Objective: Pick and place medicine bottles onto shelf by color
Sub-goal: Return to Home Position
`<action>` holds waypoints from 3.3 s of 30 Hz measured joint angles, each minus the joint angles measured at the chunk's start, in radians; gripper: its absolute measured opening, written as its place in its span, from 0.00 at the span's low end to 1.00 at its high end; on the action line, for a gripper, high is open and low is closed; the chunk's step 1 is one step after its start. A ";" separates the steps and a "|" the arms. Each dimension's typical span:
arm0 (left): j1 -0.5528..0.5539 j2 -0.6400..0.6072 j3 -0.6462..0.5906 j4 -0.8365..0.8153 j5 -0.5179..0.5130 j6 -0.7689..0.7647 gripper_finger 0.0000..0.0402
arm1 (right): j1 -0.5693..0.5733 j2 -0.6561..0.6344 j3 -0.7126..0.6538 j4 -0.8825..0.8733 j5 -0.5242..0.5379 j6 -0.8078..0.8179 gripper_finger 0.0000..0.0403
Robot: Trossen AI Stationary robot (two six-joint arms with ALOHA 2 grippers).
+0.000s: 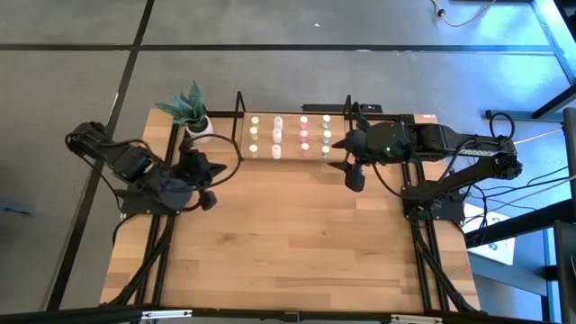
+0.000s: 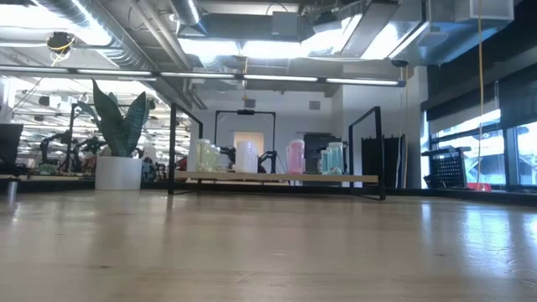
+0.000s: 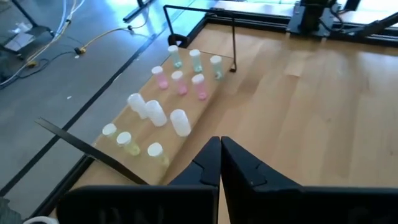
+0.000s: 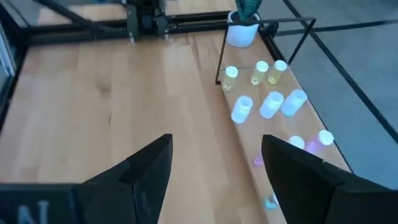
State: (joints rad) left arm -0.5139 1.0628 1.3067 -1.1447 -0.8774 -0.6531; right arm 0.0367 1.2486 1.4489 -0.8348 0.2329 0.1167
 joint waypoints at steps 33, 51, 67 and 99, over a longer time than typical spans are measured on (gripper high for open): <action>-0.093 -0.569 -0.764 1.138 0.129 0.481 0.00 | 0.029 -0.664 -0.521 0.404 -0.236 -0.014 0.01; 0.098 -0.953 -0.939 1.112 0.347 0.526 0.00 | 0.028 -1.143 -0.886 0.553 -0.232 0.088 0.01; 0.101 -1.060 -1.028 1.090 0.330 0.526 0.00 | 0.028 -1.246 -1.027 0.647 -0.232 0.073 0.01; 0.101 -1.058 -1.299 1.227 0.248 0.555 0.00 | 0.026 -1.242 -1.442 0.930 -0.128 0.138 0.01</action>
State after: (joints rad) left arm -0.4129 0.0044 0.0078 0.0818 -0.6295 -0.0982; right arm 0.0624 0.0067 0.0067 0.0953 0.1045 0.2552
